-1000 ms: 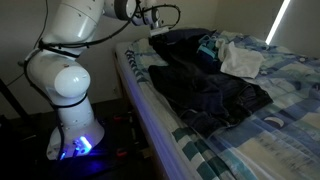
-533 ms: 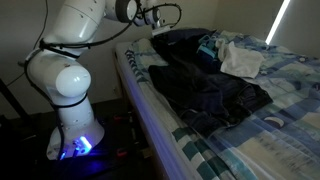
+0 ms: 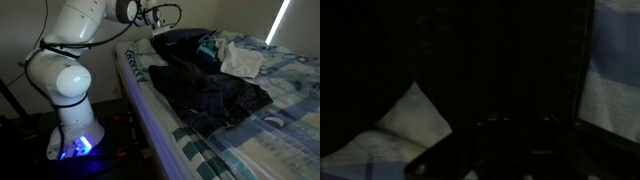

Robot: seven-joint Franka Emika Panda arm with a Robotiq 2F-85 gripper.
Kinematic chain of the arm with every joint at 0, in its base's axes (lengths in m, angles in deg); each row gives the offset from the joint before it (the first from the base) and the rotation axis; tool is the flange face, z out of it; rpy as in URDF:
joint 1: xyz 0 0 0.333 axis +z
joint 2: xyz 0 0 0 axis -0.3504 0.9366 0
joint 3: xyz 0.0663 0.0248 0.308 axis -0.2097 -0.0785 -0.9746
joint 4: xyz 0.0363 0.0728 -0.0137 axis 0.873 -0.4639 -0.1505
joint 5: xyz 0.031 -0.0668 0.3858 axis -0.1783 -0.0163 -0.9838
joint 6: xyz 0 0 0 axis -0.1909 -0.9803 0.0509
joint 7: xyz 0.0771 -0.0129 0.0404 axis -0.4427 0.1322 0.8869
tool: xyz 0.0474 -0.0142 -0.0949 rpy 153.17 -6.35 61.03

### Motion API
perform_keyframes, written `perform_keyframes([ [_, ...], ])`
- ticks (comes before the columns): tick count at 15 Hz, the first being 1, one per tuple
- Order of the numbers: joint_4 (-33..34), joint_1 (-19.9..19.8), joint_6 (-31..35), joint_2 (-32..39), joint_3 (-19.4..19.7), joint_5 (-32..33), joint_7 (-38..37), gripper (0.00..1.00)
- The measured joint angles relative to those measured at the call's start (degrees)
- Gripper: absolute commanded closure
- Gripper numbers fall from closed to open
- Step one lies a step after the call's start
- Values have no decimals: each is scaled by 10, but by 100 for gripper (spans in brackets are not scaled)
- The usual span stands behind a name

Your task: Fold the pair of pants

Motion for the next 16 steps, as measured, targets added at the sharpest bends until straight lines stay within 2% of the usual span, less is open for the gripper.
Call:
perform_keyframes([
  [8, 3, 0, -2, -17, 2, 0, -48, 99],
  [12, -6, -11, -3, -61, 3, -2, -88, 99],
  [16, -43, -39, -1, -117, 4, -11, -123, 99],
])
